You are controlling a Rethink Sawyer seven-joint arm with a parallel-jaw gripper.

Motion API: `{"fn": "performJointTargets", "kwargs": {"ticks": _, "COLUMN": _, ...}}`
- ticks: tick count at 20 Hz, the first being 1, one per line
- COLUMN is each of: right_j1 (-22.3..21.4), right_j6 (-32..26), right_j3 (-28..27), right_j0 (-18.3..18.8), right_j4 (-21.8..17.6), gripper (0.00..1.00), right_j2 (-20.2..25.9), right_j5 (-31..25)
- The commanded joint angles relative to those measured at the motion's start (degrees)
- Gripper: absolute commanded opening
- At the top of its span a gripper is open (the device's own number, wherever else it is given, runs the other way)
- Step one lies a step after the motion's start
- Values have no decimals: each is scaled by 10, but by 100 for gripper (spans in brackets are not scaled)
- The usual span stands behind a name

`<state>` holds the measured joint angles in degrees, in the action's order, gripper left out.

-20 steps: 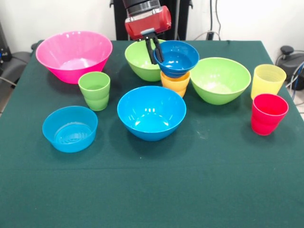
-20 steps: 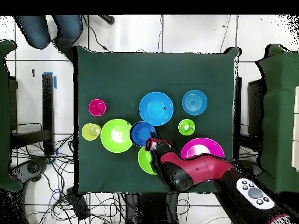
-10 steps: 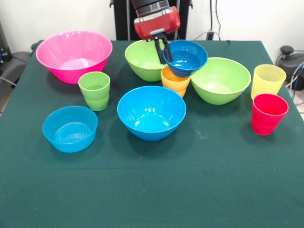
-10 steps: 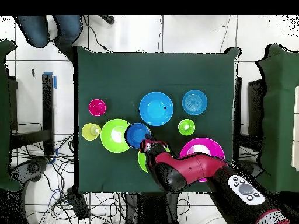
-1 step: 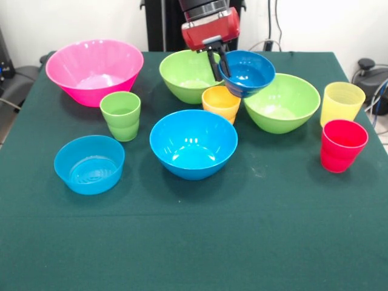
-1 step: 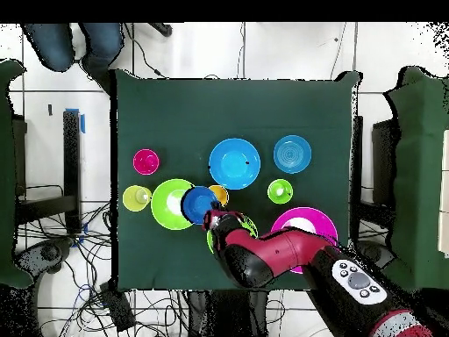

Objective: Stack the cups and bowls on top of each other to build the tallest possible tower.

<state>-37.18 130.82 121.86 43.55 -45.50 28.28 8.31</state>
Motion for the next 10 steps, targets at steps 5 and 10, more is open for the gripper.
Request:
{"fn": "performJointTargets", "kwargs": {"ticks": 5, "right_j1": 32, "right_j6": 17, "right_j3": -43, "right_j0": 18, "right_j4": -24, "gripper": 0, "right_j2": 17, "right_j5": -4}}
{"fn": "performJointTargets", "kwargs": {"ticks": 10, "right_j1": 25, "right_j6": 13, "right_j3": -41, "right_j0": 24, "right_j4": -25, "gripper": 0, "right_j2": 18, "right_j5": -6}}
